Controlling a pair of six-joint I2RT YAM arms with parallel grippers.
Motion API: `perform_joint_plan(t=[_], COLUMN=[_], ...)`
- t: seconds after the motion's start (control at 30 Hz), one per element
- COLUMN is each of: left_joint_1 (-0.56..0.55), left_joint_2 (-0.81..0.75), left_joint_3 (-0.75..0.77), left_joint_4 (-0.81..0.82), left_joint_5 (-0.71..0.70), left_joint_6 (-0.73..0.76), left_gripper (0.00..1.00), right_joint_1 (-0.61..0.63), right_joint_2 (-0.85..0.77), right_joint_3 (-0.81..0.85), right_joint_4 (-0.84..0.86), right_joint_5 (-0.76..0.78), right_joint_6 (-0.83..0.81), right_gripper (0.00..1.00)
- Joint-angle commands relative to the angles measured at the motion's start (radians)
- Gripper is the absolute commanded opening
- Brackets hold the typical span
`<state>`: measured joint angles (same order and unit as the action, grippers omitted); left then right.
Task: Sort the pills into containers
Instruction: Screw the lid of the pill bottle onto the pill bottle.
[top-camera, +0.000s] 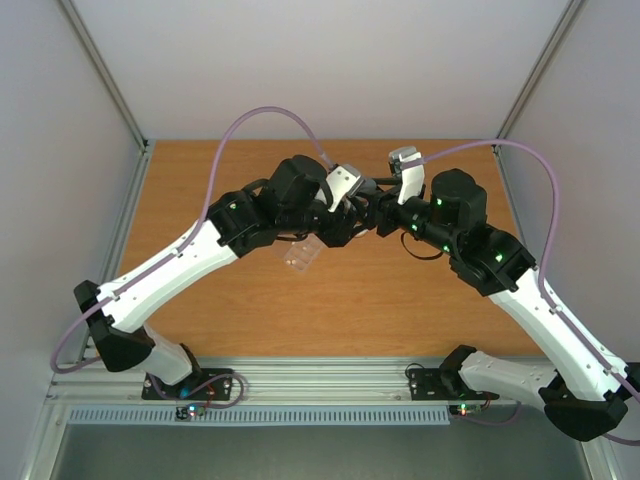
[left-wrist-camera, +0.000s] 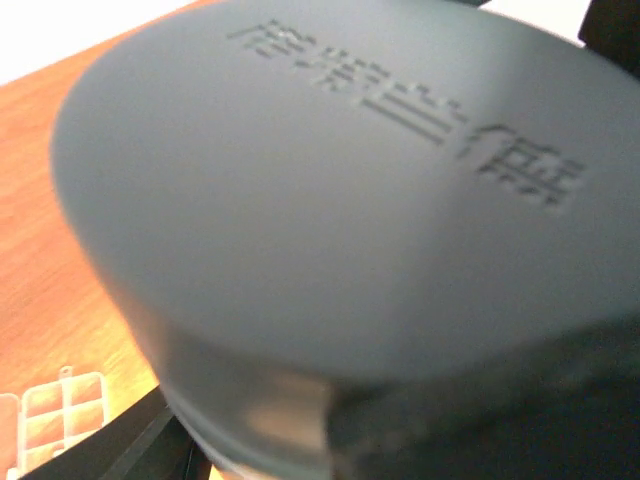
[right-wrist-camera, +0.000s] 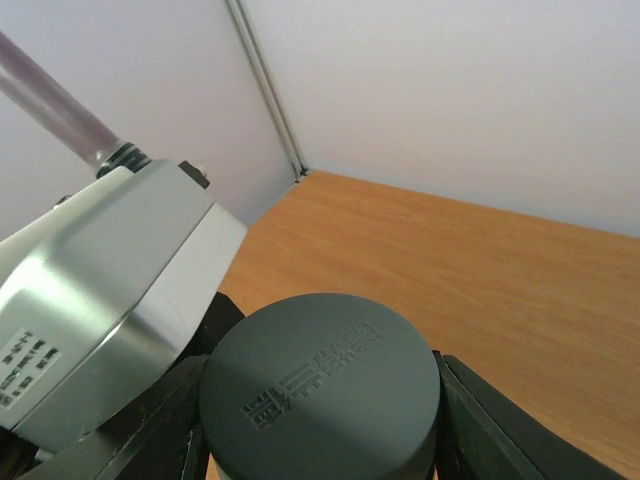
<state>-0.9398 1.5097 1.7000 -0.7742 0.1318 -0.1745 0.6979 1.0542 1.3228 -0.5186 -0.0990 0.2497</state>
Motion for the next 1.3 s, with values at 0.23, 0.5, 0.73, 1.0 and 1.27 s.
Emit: perform_joint_plan(t=[0.23, 0.5, 0.73, 1.0, 1.27], left_joint_1=[-0.046, -0.015, 0.062, 0.16, 0.184], left_joint_2=[-0.031, -0.067, -0.117, -0.153, -0.086], left_joint_3=[-0.016, -0.072, -0.124, -0.18, -0.151], left_joint_4=[0.291, 0.31, 0.359, 0.417, 0.293], left_joint_5=[-0.068, -0.052, 0.069, 0.452, 0.833], left_joint_6=[0.071, 0.066, 0.028, 0.048, 0.137], left_gripper=[0.0, 0.0, 0.0, 0.0, 0.0], right_joint_1=[0.043, 0.044, 0.043, 0.044, 0.043], right_joint_2=[-0.014, -0.05, -0.108, -0.165, -0.186], right_joint_3=[-0.044, -0.034, -0.047, -0.037, -0.014], right_joint_4=[-0.013, -0.021, -0.042, -0.081, -0.1], right_joint_5=[-0.05, -0.069, -0.092, -0.094, -0.106], right_joint_6=[0.051, 0.063, 0.064, 0.048, 0.027], right_gripper=[0.73, 0.78, 0.78, 0.79, 0.82])
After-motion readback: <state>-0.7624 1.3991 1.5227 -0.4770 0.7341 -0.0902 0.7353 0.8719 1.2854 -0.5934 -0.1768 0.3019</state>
